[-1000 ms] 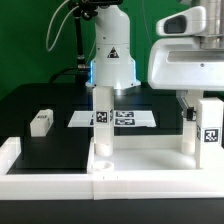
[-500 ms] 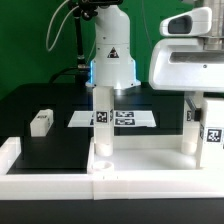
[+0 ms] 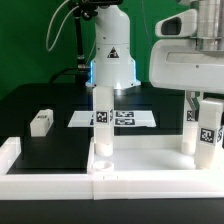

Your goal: Assemble desk

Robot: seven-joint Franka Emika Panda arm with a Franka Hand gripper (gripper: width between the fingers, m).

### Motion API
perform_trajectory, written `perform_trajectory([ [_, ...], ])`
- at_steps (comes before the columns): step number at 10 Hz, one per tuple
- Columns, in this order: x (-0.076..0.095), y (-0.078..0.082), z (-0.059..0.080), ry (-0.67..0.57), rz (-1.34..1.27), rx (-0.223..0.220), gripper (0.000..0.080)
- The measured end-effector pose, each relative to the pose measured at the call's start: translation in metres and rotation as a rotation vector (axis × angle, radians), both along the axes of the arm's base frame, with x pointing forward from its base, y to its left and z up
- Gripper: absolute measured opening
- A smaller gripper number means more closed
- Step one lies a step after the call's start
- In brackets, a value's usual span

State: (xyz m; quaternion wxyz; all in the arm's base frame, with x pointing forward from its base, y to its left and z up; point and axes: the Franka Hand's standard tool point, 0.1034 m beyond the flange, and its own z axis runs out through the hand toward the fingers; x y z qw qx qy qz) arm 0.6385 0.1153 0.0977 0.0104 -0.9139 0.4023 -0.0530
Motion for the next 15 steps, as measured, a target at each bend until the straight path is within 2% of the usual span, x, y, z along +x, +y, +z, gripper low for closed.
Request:
perform_trajectory([
  [2, 0.0006, -0.0015, -0.0005, 0.006, -0.248, 0.039, 0.0287],
  [3, 0.0005, -0.0018, -0.0007, 0.007, -0.408, 0.071, 0.0287],
  [5, 0.0004, -0.0018, -0.0009, 0.019, -0.727, 0.165, 0.0288],
  [6, 0.0004, 0.0005, -0.0012, 0.011, -0.839, 0.186, 0.0288],
  [10, 0.0028, -0.0012, 0.0002, 0.029, -1.141, 0.216, 0.0288],
  [14, 0.0027, -0.0017, -0.001, 0.03, -1.126, 0.218, 0.0288],
  [15, 0.0029, -0.0018, -0.001, 0.028, -1.103, 0.216, 0.0401],
])
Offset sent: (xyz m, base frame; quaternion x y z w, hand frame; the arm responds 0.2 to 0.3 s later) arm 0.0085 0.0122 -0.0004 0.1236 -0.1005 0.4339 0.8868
